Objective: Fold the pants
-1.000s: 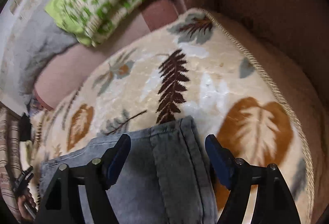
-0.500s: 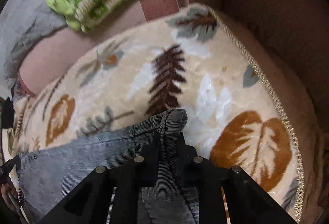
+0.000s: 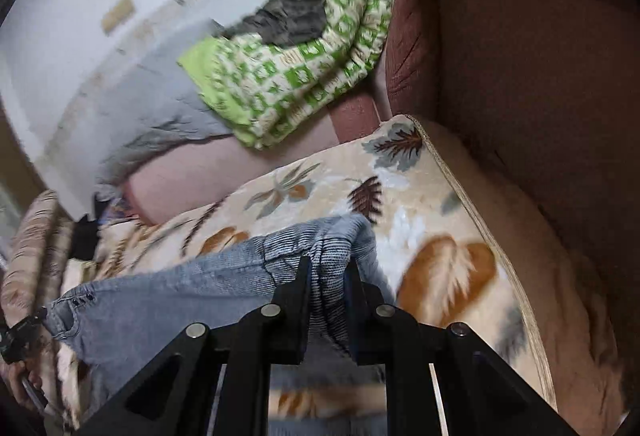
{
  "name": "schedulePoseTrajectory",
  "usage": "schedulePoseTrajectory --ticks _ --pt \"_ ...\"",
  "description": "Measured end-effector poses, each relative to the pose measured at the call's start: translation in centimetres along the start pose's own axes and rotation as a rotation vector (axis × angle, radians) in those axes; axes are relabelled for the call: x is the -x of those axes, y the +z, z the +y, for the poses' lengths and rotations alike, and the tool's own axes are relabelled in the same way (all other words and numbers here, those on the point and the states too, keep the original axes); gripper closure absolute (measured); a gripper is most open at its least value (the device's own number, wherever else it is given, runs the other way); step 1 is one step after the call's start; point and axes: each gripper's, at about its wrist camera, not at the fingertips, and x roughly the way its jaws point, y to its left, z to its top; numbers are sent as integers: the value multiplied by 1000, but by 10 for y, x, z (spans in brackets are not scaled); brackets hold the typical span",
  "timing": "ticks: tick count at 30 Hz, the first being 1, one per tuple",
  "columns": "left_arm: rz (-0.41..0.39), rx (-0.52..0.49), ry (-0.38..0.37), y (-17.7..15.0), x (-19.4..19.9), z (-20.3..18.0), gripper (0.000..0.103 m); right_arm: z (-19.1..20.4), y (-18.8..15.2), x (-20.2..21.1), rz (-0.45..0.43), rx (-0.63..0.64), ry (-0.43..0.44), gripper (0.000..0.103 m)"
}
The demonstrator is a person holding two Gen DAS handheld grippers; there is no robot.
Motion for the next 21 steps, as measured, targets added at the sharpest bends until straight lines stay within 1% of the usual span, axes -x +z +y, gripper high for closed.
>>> schedulePoseTrajectory --ticks 1,2,3,4,5,6,7,8,9,10,11,12,13,14,15,16,19,21 --pt "24 20 -5 -19 11 10 100 -5 -23 19 -1 -5 4 86" --pt "49 37 -5 -34 16 19 100 -14 -39 29 0 -13 11 84" --pt "84 64 2 -56 24 34 100 -31 -75 43 24 -40 10 82" --pt "119 93 10 -73 29 48 97 -44 -104 51 69 -51 3 81" --pt "160 108 20 -84 28 57 96 -59 -132 56 113 -62 -8 76" --pt "209 117 44 -95 27 66 96 -72 -155 60 150 -78 -27 61" --pt "234 130 108 -104 28 77 96 -87 -182 65 208 -111 -70 47" --pt "243 138 136 -106 28 82 94 -99 -199 71 236 -154 -106 31" --pt "252 151 145 -105 29 85 91 -109 -210 81 226 -197 -127 31" --pt "240 168 147 -102 32 86 88 -114 -213 92 202 -225 -129 31" --pt "211 171 144 -96 37 82 75 -115 -212 99 183 -238 -126 31" --pt "176 149 139 -88 41 71 65 -113 -207 110 150 -254 -117 27" --pt "155 128 135 -84 43 61 46 -110 -200 116 128 -267 -103 24" --pt "128 110 121 -80 46 48 35 -107 -195 117 129 -273 -96 23" --pt "99 83 94 -77 47 32 32 -102 -192 116 130 -282 -74 23" --pt "90 52 77 -75 46 18 32 -99 -189 114 127 -287 -55 23" --pt "91 -26 50 -82 34 -17 32 -81 -187 103 135 -288 -3 23" --pt "126 -63 61 -94 20 -28 32 -68 -187 96 135 -298 81 23"
